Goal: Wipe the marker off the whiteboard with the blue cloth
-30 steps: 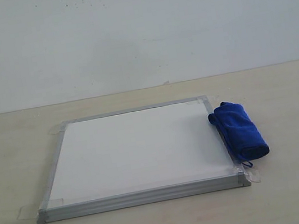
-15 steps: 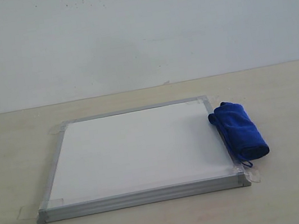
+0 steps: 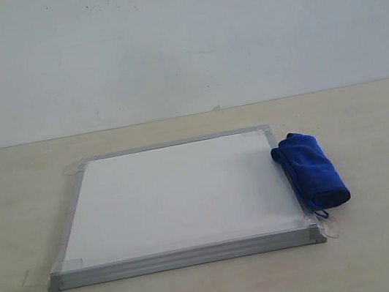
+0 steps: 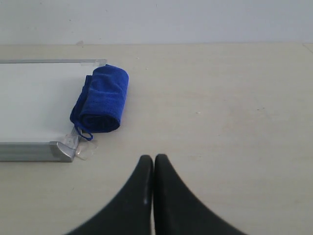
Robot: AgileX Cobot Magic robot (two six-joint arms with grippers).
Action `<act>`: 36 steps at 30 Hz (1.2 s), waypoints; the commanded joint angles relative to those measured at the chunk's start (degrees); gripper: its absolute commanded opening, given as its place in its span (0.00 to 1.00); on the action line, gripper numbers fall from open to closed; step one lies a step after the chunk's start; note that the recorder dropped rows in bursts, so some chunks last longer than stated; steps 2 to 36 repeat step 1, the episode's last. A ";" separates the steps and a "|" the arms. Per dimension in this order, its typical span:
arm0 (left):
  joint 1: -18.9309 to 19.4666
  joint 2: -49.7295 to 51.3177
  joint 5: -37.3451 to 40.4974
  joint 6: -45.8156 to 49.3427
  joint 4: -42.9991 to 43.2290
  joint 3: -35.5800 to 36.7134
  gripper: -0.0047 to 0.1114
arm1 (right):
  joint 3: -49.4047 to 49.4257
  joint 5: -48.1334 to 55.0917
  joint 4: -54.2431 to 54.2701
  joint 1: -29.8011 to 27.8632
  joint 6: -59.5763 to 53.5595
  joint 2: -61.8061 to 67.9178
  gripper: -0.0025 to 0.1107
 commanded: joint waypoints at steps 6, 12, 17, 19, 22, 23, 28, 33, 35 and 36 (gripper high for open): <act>0.16 -0.15 0.07 0.28 0.26 0.22 0.07 | -0.05 -0.41 0.13 0.08 -0.23 -0.27 0.02; 0.16 -0.15 0.07 0.28 0.26 0.22 0.07 | -0.05 -0.41 0.13 0.08 -0.23 -0.27 0.02; 0.16 -0.15 0.07 0.28 0.26 0.22 0.07 | -0.05 -0.41 0.13 0.08 -0.23 -0.27 0.02; 0.16 -0.15 0.07 0.28 0.26 0.22 0.07 | -0.05 -0.41 0.13 0.08 -0.23 -0.27 0.02; 0.16 -0.15 0.07 0.28 0.26 0.22 0.07 | -0.05 -0.41 0.13 0.08 -0.23 -0.27 0.02; 0.16 -0.15 0.07 0.28 0.26 0.22 0.07 | -0.05 -0.41 0.13 0.08 -0.23 -0.27 0.02; 0.16 -0.15 0.07 0.28 0.26 0.22 0.07 | -0.05 -0.41 0.13 0.08 -0.23 -0.27 0.02; 0.16 -0.15 0.07 0.28 0.26 0.22 0.07 | -0.05 -0.41 0.13 0.08 -0.23 -0.27 0.02; 0.16 -0.15 0.07 0.28 0.26 0.22 0.07 | -0.05 -0.41 0.13 0.08 -0.23 -0.27 0.02; 0.16 -0.15 0.07 0.28 0.26 0.22 0.07 | -0.05 -0.41 0.13 0.08 -0.23 -0.27 0.02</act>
